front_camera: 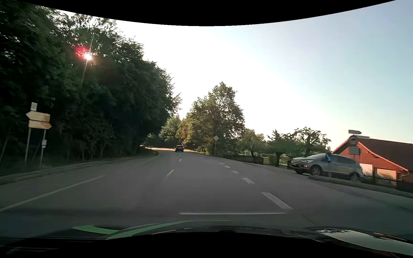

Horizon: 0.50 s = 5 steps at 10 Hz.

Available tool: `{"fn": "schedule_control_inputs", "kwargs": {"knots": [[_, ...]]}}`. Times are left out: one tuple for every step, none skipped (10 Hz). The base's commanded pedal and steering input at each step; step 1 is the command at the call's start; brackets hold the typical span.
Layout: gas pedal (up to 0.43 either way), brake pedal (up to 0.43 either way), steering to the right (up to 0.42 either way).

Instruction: Follow the waypoints while adhering to traffic rules and regulations

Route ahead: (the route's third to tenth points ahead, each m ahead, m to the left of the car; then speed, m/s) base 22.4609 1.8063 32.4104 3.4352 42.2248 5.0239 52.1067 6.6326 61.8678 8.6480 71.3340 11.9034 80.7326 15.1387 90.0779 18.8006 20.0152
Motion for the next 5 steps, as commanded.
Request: {"fn": "schedule_control_inputs", "kwargs": {"knots": [[0.157, 0.0, -0.026], [0.157, 0.0, -0.026], [0.157, 0.0, -0.026], [0.157, 0.0, -0.026], [0.157, 0.0, -0.027]]}}
